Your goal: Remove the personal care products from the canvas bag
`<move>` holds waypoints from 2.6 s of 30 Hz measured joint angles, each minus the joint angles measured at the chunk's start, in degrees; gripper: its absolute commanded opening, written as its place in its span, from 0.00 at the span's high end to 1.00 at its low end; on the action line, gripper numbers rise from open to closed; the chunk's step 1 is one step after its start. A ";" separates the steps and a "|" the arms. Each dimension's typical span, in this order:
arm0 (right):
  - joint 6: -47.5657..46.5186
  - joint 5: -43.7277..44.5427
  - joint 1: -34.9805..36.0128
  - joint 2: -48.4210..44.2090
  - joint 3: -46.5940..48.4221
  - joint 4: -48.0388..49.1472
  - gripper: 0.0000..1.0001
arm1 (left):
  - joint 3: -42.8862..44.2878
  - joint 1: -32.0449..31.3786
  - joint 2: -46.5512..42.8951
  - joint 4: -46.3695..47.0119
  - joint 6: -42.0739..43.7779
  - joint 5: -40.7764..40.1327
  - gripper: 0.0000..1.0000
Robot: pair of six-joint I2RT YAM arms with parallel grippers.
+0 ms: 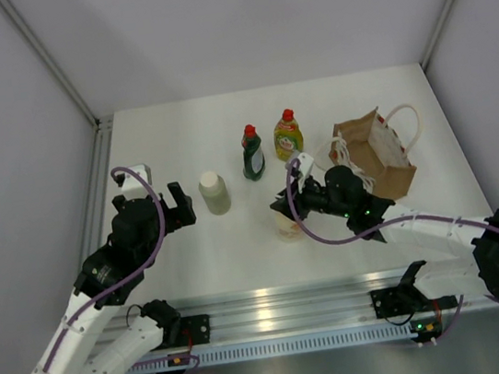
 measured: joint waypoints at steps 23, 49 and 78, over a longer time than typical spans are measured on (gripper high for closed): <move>-0.04 22.23 0.26 -10.88 8.35 -9.51 0.03 | 0.00 1.62 0.00 0.00 0.00 -1.49 0.02; 7.08 60.87 0.31 -33.66 16.02 -53.29 0.00 | -4.90 6.14 -5.40 1.11 0.00 -9.18 0.02; 9.05 63.98 0.31 -46.56 13.94 -62.25 0.00 | -7.65 6.36 -8.72 2.47 3.34 -4.94 0.02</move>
